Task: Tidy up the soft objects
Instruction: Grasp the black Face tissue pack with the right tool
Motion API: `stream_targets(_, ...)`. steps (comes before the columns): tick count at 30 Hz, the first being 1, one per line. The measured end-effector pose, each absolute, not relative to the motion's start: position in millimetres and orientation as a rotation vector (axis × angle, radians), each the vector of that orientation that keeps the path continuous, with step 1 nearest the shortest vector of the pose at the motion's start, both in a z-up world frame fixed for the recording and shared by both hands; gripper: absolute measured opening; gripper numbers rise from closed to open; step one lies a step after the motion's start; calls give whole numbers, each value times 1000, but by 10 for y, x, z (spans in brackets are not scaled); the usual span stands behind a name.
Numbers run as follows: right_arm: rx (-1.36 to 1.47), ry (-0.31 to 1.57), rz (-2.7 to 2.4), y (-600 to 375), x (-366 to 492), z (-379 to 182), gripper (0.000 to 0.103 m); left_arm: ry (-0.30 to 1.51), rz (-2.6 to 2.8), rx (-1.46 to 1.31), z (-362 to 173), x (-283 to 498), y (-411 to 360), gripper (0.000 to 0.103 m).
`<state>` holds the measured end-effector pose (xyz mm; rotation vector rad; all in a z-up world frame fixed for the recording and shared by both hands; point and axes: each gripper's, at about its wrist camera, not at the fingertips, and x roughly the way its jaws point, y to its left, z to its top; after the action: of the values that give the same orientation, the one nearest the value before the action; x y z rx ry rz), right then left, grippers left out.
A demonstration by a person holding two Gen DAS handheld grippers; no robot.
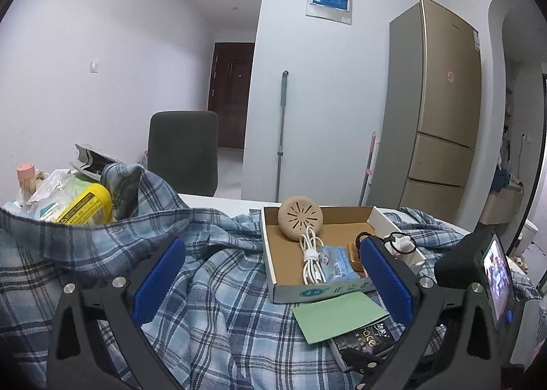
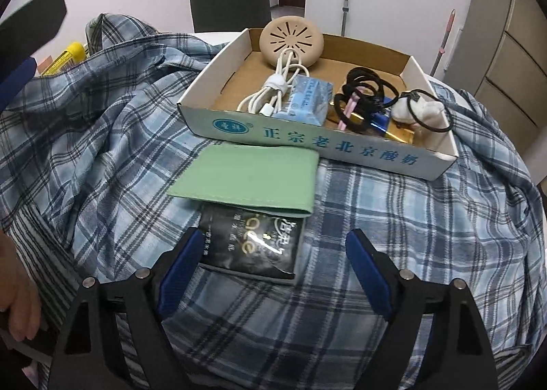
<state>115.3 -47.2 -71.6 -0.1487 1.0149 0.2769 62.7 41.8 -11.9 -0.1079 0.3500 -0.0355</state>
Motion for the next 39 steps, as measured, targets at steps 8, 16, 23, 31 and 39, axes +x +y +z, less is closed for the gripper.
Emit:
stream_targets(8, -126, 1000, 333, -396, 1133, -757, 84, 377, -35, -148, -156, 676, 489, 103)
stream_targets(16, -144, 1005, 307, -328, 1156, -860, 65, 398, -43, -170, -176, 702, 516, 103)
stream_targets(23, -136, 990, 329, -438, 1092, -738, 62, 408, -41, -174, -182, 705, 513, 103)
stream_targets(31, -197, 973, 349, -720, 825, -565, 62, 420, -41, -172, -195, 724, 512, 103)
stream_targets(39, -182, 990, 221, -1125, 939, -582, 62, 440, -20, -170, -225, 775, 525, 103)
